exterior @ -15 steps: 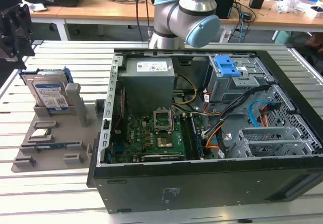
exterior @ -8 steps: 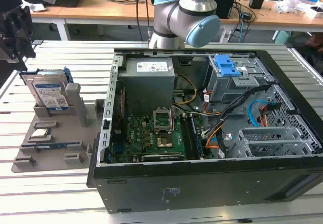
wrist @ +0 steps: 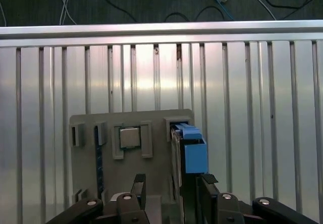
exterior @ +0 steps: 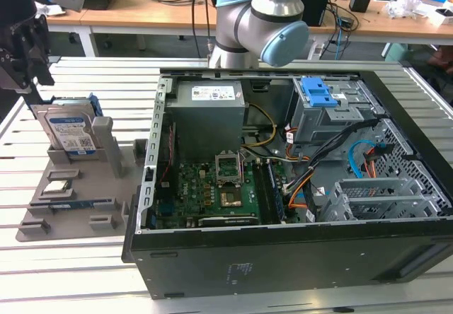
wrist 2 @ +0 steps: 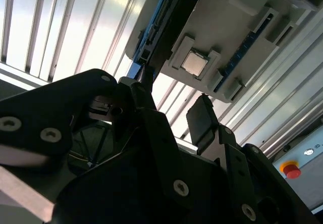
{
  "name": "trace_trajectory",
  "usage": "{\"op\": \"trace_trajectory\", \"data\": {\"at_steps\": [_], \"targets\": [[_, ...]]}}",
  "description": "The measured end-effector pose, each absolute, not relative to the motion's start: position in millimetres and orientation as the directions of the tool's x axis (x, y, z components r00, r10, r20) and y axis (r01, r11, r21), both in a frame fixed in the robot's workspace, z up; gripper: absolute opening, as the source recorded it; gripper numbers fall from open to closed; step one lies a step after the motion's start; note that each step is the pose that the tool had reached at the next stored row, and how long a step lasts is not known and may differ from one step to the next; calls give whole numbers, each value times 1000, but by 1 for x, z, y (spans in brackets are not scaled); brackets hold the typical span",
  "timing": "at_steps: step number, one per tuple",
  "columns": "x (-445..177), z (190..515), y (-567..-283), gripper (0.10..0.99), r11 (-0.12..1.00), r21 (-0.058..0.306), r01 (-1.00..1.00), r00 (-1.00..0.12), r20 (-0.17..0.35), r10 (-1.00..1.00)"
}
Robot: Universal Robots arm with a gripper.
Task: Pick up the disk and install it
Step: 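Pick up the disk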
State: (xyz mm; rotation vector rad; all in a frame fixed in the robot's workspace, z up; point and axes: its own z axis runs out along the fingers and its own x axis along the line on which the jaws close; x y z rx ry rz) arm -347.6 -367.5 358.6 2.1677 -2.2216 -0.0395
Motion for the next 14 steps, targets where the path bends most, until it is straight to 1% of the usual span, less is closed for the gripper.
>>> {"op": "trace_trajectory", "data": {"at_steps": [14], "targets": [[-347, 345, -365, 541, 25, 44, -999, -24, 11, -1000]]}}
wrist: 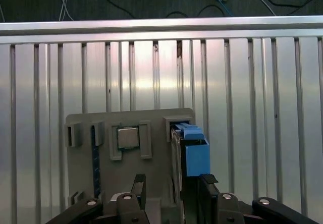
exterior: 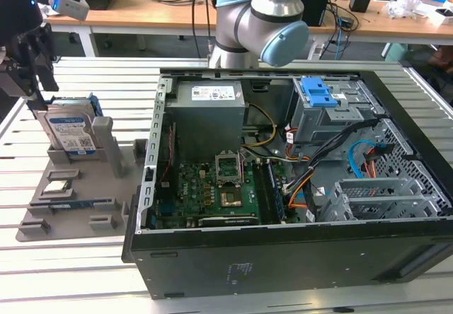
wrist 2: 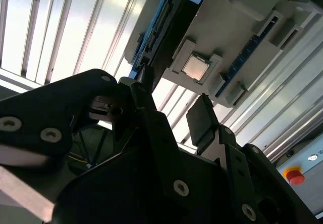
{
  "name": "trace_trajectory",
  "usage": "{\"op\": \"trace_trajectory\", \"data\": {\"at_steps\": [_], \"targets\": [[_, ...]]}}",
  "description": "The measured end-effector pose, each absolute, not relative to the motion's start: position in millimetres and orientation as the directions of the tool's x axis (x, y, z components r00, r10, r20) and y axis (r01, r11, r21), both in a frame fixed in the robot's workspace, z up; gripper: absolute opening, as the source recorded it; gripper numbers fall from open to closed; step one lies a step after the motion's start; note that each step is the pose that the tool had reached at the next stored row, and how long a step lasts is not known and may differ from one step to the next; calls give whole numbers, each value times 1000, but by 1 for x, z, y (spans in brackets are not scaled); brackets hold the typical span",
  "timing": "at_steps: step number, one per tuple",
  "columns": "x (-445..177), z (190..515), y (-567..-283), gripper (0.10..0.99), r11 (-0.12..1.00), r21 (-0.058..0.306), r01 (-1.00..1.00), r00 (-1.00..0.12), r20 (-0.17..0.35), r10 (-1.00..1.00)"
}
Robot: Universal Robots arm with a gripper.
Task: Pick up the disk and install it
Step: 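Pick up the disk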
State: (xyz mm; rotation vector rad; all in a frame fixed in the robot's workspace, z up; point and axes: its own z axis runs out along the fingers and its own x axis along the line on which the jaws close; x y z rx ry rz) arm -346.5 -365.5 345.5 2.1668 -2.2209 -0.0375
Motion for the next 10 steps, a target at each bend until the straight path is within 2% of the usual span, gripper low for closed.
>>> {"op": "trace_trajectory", "data": {"at_steps": [3, 10], "targets": [[-347, 341, -352, 541, 23, 44, -999, -22, 11, -1000], [-346, 334, -344, 541, 21, 44, -999, -21, 11, -1000]]}}
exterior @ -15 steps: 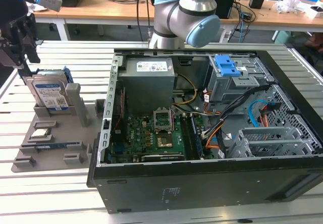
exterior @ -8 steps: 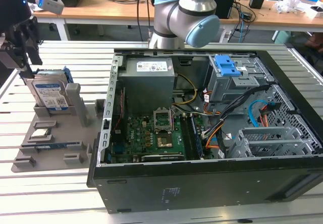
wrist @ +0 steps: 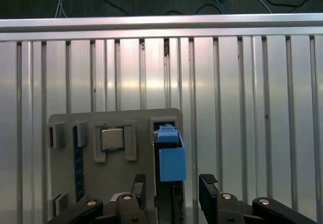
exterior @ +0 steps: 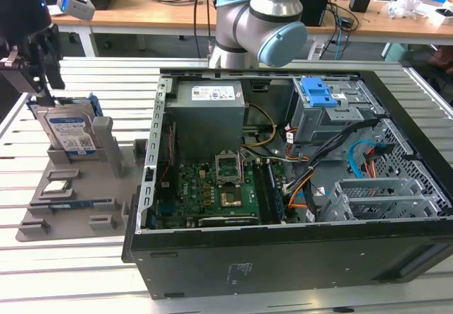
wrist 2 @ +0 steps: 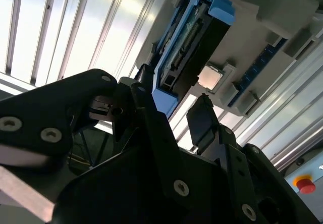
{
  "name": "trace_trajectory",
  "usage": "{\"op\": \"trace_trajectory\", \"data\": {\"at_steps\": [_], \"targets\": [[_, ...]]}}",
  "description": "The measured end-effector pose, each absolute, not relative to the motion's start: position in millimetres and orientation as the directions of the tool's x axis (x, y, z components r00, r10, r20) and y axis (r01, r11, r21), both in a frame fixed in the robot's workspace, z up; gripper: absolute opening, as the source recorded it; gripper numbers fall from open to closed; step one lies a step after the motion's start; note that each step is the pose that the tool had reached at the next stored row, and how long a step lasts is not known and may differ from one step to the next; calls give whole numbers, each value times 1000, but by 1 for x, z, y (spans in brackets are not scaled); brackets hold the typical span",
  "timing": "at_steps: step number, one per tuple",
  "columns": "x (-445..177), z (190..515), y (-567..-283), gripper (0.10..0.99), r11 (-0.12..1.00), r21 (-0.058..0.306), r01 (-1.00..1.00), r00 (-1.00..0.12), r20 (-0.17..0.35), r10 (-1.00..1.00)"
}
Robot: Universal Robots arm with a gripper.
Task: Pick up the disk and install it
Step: 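Pick up the disk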
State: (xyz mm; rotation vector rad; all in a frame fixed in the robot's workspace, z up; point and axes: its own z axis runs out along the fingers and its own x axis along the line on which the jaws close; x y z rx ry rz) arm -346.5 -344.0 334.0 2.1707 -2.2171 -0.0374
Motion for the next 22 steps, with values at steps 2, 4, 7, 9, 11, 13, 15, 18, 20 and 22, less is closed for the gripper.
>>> {"op": "trace_trajectory", "data": {"at_steps": [2, 4, 7, 9, 11, 13, 15, 18, 20, 22], "targets": [[-346, 331, -344, 541, 21, 44, -999, -21, 11, -1000], [-347, 329, -344, 541, 21, 44, -999, -21, 11, -1000], [-347, 324, -344, 541, 21, 44, -999, -21, 11, -1000], [-347, 322, -344, 541, 21, 44, -999, -21, 11, -1000], [-347, 319, -344, 541, 21, 44, -999, -21, 11, -1000], [-347, 317, -344, 541, 21, 44, -999, -21, 11, -1000], [-347, 316, -344, 541, 21, 44, -999, -21, 11, -1000], [-347, 313, -344, 541, 21, 44, -999, -21, 11, -1000], [-347, 312, -344, 541, 21, 44, -999, -21, 11, -1000], [-347, 311, -344, 541, 21, 44, -999, -21, 11, -1000]]}}
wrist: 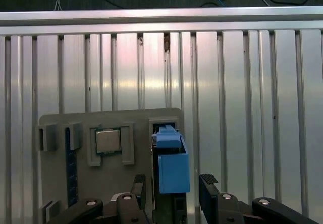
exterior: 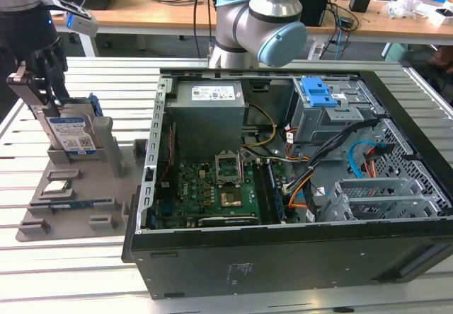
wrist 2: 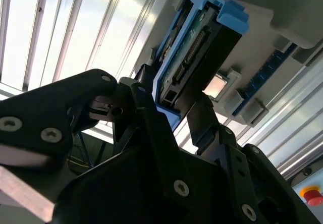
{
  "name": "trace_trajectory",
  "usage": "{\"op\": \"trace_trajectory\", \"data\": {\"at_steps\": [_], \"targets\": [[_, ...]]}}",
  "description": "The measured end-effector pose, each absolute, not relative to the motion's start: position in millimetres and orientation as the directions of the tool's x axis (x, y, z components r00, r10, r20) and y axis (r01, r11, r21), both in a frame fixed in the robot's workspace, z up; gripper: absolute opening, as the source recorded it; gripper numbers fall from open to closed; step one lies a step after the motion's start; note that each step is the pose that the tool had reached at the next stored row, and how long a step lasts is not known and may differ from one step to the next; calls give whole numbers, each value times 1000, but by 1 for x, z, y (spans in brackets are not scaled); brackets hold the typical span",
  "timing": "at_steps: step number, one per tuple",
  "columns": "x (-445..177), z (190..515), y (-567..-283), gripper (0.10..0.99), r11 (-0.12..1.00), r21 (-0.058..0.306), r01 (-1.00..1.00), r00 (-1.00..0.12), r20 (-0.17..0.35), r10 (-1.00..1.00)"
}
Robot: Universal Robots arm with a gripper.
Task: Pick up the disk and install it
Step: 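Pick up the disk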
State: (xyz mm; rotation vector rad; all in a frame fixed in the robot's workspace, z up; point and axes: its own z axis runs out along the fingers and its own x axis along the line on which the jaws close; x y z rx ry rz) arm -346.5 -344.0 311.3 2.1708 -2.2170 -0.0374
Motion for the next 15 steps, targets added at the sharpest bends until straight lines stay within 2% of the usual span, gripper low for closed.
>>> {"op": "trace_trajectory", "data": {"at_steps": [15], "targets": [[-347, 303, -344, 541, 21, 44, -999, -21, 11, -1000]]}}
